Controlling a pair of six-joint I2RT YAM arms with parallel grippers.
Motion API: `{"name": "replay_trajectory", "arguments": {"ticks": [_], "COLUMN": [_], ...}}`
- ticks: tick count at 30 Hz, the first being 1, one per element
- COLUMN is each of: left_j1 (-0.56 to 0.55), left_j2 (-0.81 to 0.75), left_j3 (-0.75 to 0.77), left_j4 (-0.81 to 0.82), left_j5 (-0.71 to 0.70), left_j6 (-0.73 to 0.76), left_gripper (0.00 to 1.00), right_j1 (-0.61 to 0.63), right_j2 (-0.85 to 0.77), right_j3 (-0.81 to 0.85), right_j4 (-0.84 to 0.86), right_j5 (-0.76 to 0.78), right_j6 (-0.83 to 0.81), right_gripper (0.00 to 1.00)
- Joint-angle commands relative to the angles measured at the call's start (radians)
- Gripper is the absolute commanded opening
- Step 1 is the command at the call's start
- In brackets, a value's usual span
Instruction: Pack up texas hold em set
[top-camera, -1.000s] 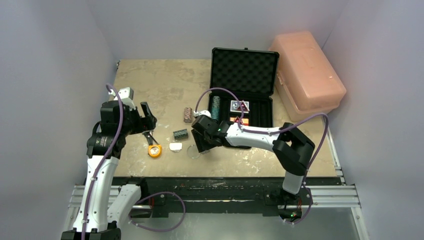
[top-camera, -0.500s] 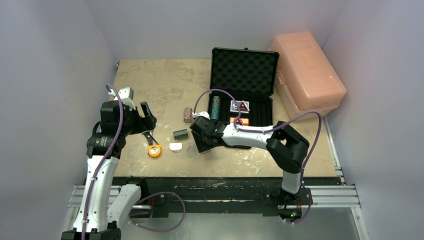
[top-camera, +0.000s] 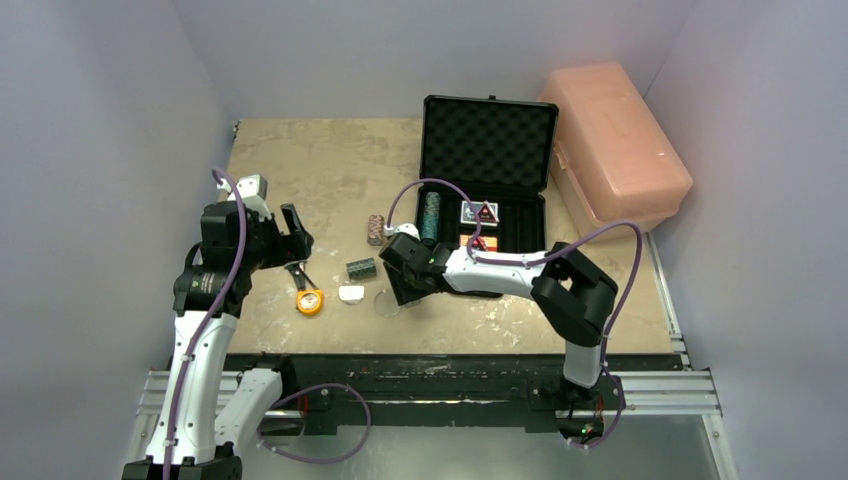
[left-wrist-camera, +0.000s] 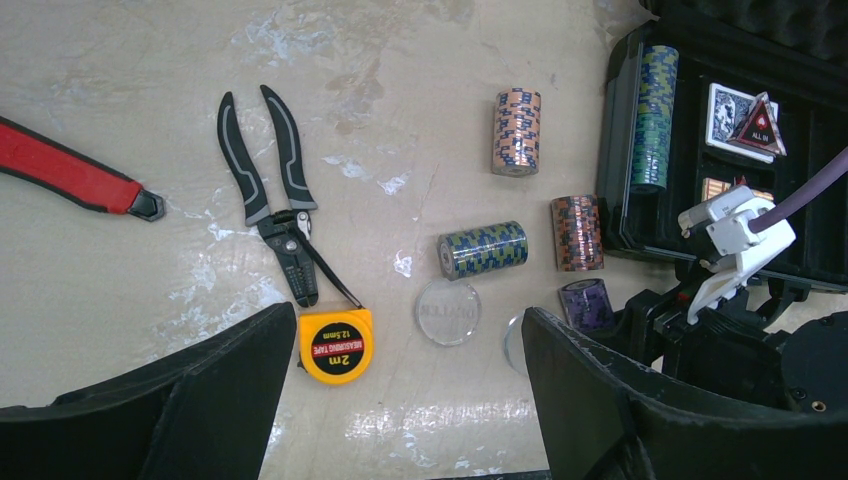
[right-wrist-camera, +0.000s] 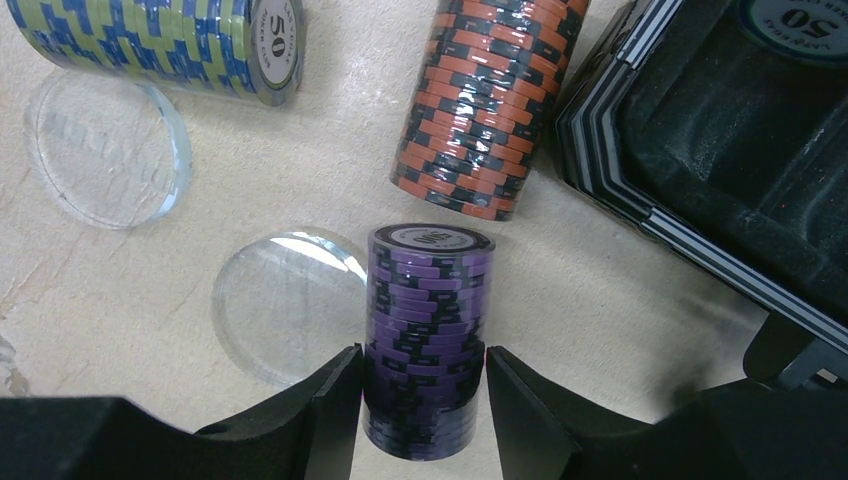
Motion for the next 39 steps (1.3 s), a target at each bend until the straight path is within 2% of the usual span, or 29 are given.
{"name": "replay_trajectory", "arguments": {"ticks": [1,6,9,15,19,34,39], "left_j1": [0.004,0.005,0.005,0.005,0.005,0.004,0.004], "left_j2": [-0.005,-0.005,-0.005,-0.003,0.004,0.011,0.006], "left_j3": [0.014,0.014,0.015,0.014,0.013,0.014,0.012], "left_j4": [0.009,0.010,0.010,0.010,0.009,0.005,0.000], "left_j5": [-0.005,-0.006,-0.007,-0.008,-0.010,-0.011,-0.011], "left_j6": [0.020,0.019,0.020,0.020,0.020,0.021,0.019], "left_gripper": [0.83,0.83,0.83,0.83,0.83,0.83,0.82], "right_j1": [0.006,0.005,0.006,0.006,0.006,0.007,0.007], "right_j2": [0.018,0.021,0.021,0.004,-0.039,-0.230,-0.286], "right_j3": [0.034,0.034,0.035,0.042,0.034,0.059,0.088], "right_j4": [0.023,0.023,0.021,0.006,-0.002,-0.054,-0.070], "right_j5": [0.018,0.017,0.016,0.015,0.019,-0.010,0.028], "right_j6": [0.006,0.006,0.005,0.002,0.000,-0.026,-0.014], "right_gripper": [0.53,0.52,0.46,0.26,0.00,0.00,0.00]}}
